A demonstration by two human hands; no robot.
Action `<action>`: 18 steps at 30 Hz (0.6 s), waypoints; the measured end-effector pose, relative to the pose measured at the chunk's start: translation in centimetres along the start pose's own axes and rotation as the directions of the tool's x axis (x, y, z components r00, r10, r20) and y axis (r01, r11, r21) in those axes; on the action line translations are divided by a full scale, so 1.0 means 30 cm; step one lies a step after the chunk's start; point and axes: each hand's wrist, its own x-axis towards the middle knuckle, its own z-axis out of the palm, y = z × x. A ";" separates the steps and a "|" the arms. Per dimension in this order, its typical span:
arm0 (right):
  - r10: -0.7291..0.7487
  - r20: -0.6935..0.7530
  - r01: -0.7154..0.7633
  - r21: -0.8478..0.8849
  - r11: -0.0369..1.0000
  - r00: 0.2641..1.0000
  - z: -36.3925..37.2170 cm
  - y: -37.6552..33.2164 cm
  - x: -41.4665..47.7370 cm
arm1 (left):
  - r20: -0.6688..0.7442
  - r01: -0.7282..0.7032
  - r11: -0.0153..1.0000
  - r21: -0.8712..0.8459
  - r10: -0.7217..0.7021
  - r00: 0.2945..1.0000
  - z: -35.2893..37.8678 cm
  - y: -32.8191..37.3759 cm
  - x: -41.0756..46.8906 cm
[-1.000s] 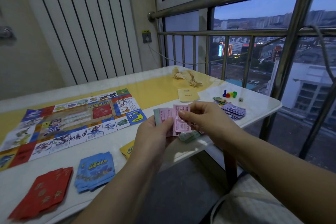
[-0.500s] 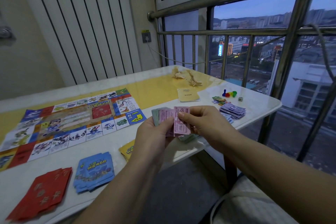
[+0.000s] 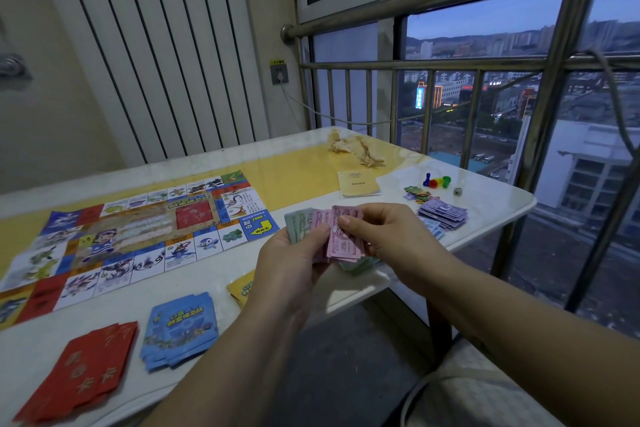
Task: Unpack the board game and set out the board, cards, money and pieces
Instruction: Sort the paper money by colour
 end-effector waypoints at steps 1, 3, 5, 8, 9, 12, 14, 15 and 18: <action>-0.004 -0.005 0.004 -0.010 1.000 1.000 0.000 0.001 0.001 | -0.001 0.005 1.000 -0.012 -0.005 1.000 0.001 0.000 0.001; -0.007 -0.017 0.007 -0.031 0.999 1.000 0.002 0.001 0.001 | -0.006 0.016 1.000 -0.025 -0.016 1.000 -0.001 0.001 0.002; 0.001 -0.024 -0.002 -0.043 0.999 1.000 0.004 0.001 0.000 | -0.013 0.018 1.000 -0.013 -0.018 1.000 -0.005 0.000 0.005; 0.002 -0.031 -0.004 -0.059 0.998 1.000 0.009 0.005 0.002 | -0.033 0.015 1.000 -0.006 -0.015 0.999 -0.009 0.006 0.004; -0.003 -0.036 0.001 -0.076 0.997 0.999 0.010 0.007 0.003 | -0.044 0.017 1.000 -0.017 -0.018 0.999 -0.008 0.010 0.003; 0.003 -0.034 -0.005 -0.065 0.998 0.999 0.008 0.008 0.006 | -0.066 0.036 0.998 -0.057 -0.040 0.997 -0.004 0.021 -0.001; 0.029 -0.015 -0.029 -0.019 0.999 0.999 0.008 0.005 0.007 | -0.066 0.045 0.996 -0.076 -0.050 0.997 -0.002 0.024 -0.002; 0.036 -0.007 -0.036 -0.008 0.999 0.999 0.009 0.003 0.008 | -0.064 0.049 0.996 -0.080 -0.054 0.996 -0.001 0.026 -0.004; 0.030 -0.007 -0.030 -0.023 0.999 1.000 0.005 -0.005 0.011 | -0.057 0.062 0.995 -0.081 -0.067 0.996 -0.002 0.031 -0.008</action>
